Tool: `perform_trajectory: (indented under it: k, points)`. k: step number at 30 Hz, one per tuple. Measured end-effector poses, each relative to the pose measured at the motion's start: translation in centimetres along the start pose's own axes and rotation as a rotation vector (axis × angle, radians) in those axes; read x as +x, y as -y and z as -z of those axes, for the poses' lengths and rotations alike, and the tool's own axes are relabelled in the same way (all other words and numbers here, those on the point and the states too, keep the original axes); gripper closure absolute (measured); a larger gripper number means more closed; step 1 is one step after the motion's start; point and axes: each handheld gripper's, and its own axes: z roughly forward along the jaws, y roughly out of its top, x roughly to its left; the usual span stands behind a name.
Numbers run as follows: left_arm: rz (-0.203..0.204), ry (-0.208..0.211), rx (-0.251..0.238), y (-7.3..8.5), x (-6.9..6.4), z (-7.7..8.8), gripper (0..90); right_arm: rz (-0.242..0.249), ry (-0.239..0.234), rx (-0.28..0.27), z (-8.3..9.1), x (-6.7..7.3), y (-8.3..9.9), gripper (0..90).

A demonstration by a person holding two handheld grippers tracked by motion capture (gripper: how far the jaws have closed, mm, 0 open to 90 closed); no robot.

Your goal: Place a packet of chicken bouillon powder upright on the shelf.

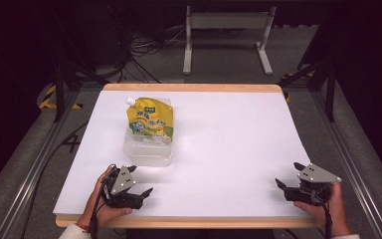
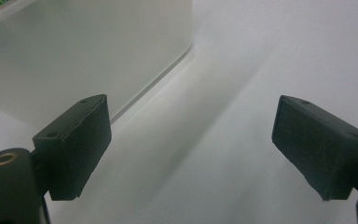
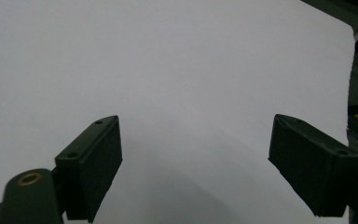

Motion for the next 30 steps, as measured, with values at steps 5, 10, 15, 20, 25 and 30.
perform_trajectory:
  k: [5, 10, 15, 20, 25, 30]
  points:
    - [0.008, 0.006, 0.001, 0.2, 0.2, -0.1, 11.8, -0.048, 0.016, 0.005, 0.7, -0.4, 1.3, 16.5]
    - [0.003, 0.016, 0.004, 0.0, 0.0, -0.5, 11.5, -0.048, 0.032, 0.002, 0.8, -0.1, 1.5, 16.1]
    - [-0.022, 0.041, 0.010, 0.1, -0.4, -0.8, 10.8, -0.060, 0.035, -0.003, 0.5, 0.1, 1.2, 14.2]
    - [-0.010, 0.044, 0.000, 0.0, -0.2, -0.6, 10.5, -0.098, 0.024, -0.023, 0.3, 0.4, 0.8, 14.1]
    - [-0.007, 0.035, 0.008, -0.1, -0.3, -0.7, 10.0, -0.056, 0.029, -0.012, 0.0, 0.8, 0.8, 13.9]
    - [-0.010, 0.035, 0.010, -0.1, -0.2, -0.8, 10.0, -0.062, 0.030, -0.015, 0.0, 0.7, 0.8, 13.9]
